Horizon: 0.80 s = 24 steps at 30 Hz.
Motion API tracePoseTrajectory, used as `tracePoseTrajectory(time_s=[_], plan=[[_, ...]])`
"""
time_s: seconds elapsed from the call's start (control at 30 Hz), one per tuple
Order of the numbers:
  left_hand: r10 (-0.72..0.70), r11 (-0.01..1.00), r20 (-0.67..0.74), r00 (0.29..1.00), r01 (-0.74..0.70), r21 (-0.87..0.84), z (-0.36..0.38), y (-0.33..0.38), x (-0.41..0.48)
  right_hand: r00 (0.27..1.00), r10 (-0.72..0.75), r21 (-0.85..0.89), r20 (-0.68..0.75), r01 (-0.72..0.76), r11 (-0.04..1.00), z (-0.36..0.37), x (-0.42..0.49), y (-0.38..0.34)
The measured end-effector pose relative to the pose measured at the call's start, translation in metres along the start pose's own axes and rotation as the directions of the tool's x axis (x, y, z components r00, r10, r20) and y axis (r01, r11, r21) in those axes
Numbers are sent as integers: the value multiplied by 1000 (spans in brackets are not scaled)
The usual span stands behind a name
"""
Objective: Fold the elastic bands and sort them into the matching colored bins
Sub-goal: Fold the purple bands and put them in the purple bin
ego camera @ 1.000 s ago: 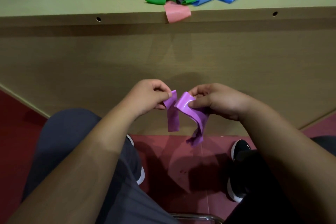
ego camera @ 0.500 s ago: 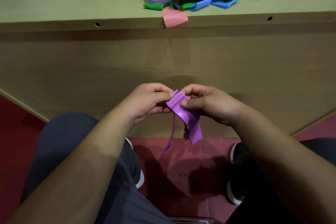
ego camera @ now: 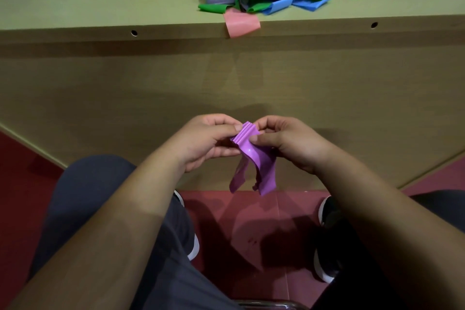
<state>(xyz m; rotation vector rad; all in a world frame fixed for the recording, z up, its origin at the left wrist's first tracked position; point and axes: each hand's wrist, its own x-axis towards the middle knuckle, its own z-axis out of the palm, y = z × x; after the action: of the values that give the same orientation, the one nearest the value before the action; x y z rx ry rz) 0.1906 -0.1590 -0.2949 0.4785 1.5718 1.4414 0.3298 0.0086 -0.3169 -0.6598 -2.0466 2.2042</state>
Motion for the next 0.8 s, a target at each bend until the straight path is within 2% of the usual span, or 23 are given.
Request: tracePoseTrajectory(time_s=[0.57, 0.8], plan=[[6, 1000, 13, 1000, -6, 26, -4, -1, -2, 998, 53, -55, -45, -55, 997, 4, -2, -1], [72, 992, 158, 985, -87, 92, -7, 5, -8, 996, 65, 153, -65, -54, 987, 3, -2, -2]])
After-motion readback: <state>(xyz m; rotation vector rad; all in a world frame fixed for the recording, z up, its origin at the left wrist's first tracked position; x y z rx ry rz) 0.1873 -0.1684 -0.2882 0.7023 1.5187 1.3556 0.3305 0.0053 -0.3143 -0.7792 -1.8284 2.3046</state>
